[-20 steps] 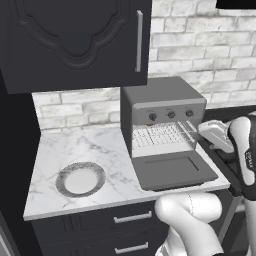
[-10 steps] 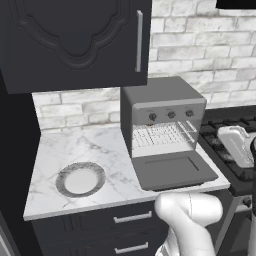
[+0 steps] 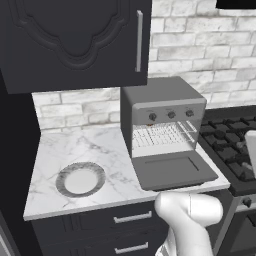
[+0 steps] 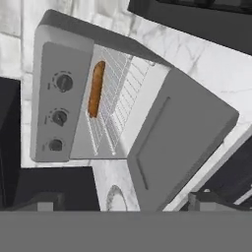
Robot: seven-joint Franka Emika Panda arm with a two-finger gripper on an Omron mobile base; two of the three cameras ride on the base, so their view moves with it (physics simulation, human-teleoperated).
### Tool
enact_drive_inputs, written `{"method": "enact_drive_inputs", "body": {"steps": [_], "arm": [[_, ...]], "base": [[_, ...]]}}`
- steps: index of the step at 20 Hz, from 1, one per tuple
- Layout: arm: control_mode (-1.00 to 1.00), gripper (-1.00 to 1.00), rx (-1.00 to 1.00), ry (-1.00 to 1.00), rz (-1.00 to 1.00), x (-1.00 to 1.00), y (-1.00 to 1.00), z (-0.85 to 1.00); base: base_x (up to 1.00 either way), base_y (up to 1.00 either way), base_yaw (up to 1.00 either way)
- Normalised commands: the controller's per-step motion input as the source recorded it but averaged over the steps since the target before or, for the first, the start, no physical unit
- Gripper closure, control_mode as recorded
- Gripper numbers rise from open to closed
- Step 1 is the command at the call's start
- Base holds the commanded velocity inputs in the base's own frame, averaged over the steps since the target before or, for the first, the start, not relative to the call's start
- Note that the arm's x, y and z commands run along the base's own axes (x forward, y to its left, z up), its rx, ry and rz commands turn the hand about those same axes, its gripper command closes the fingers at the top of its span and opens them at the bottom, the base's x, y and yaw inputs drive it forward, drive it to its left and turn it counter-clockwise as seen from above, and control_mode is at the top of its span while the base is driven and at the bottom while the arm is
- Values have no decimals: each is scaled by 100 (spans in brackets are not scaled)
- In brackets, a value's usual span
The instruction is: Pull the toaster oven rack outwards. Pick up the baguette from the plate and place it on the toaster oven rack. Close the toaster oven door fully and set the temperature to the lowest setting.
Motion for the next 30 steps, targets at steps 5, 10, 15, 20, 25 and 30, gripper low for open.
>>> {"method": "enact_drive_inputs", "body": {"steps": [5,10,15,20,25,30], "arm": [[-100,-100,13,34,-18,0,-35,-8],[-100,-100,16,39,-14,0,-43,-18],[-100,-100,22,26,-12,0,-46,-33],[-100,-100,20,11,-8,0,-13,-42],[-100,-100,7,0,-1,0,0,-40],[-100,-100,2,5,0,0,0,-33]], "base": [[0,0,0],[0,0,0],[0,0,0],[0,0,0],[0,0,0],[0,0,0]]}}
